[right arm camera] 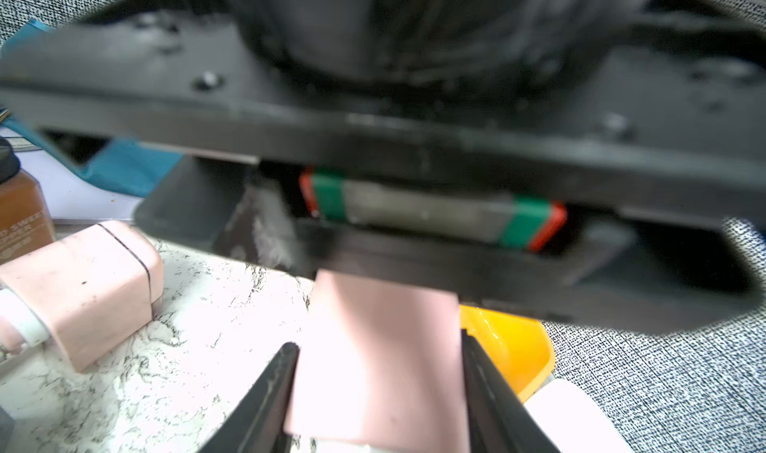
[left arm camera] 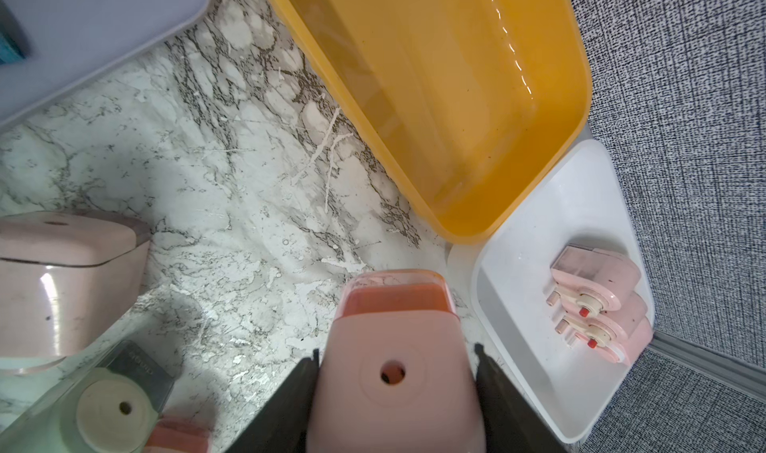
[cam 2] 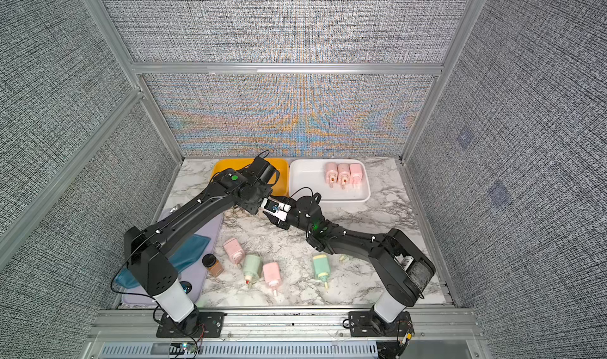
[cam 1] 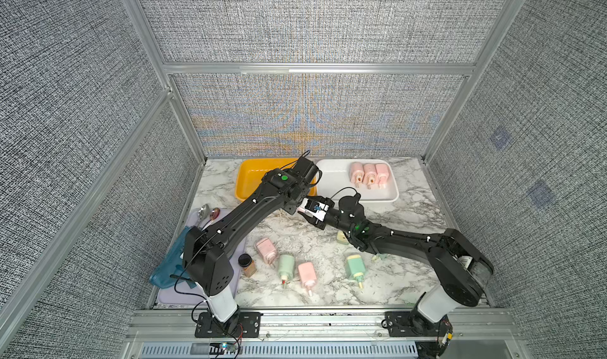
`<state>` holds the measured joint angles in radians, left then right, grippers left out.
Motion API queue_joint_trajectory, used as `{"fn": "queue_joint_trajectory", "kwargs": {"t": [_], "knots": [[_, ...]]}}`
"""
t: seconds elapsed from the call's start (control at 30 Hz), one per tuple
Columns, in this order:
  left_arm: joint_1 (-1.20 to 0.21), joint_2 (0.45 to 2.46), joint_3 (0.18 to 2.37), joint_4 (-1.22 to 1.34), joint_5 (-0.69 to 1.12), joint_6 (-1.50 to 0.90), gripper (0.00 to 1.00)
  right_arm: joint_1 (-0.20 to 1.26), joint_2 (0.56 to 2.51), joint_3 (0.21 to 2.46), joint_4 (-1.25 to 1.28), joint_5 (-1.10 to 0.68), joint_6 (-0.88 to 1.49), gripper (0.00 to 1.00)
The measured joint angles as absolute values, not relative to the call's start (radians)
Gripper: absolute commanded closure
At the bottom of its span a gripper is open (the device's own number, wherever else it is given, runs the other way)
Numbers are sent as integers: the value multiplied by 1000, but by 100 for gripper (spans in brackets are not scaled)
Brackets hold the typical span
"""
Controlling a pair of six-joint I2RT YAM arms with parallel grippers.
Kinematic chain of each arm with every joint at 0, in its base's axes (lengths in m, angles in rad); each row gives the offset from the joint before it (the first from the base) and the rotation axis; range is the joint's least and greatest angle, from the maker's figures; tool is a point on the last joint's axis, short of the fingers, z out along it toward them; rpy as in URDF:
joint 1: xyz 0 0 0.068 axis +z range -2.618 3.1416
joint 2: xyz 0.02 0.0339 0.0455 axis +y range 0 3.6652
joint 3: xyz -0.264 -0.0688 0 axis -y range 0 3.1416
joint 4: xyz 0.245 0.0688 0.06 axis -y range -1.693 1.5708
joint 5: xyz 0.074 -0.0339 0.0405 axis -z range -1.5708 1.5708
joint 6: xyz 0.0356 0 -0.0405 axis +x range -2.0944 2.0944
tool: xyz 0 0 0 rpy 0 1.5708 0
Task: Place the pencil sharpeners by color into the storage box
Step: Place the pencil sharpener in the storage box.
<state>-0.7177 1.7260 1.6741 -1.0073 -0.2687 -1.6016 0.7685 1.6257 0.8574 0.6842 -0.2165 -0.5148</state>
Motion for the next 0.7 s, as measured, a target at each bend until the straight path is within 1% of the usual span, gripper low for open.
{"fn": "queue_joint_trajectory", "kwargs": {"t": [0.03, 0.07, 0.33, 0.57, 0.7], "knots": [[-719, 1726, 1671, -1003, -269, -1601, 12, 764, 1623, 851, 686, -217, -511, 100], [-720, 1726, 1667, -1001, -273, -1590, 1, 759, 1620, 847, 688, -219, -509, 100], [-718, 1711, 1611, -973, -405, -1509, 0, 705, 1610, 831, 674, -184, -392, 100], [-717, 1700, 1596, -861, -445, -1161, 0, 655, 1613, 846, 663, -101, -214, 100], [-716, 1725, 1599, -827, -455, -1015, 0, 628, 1628, 879, 645, -35, -114, 100]]}}
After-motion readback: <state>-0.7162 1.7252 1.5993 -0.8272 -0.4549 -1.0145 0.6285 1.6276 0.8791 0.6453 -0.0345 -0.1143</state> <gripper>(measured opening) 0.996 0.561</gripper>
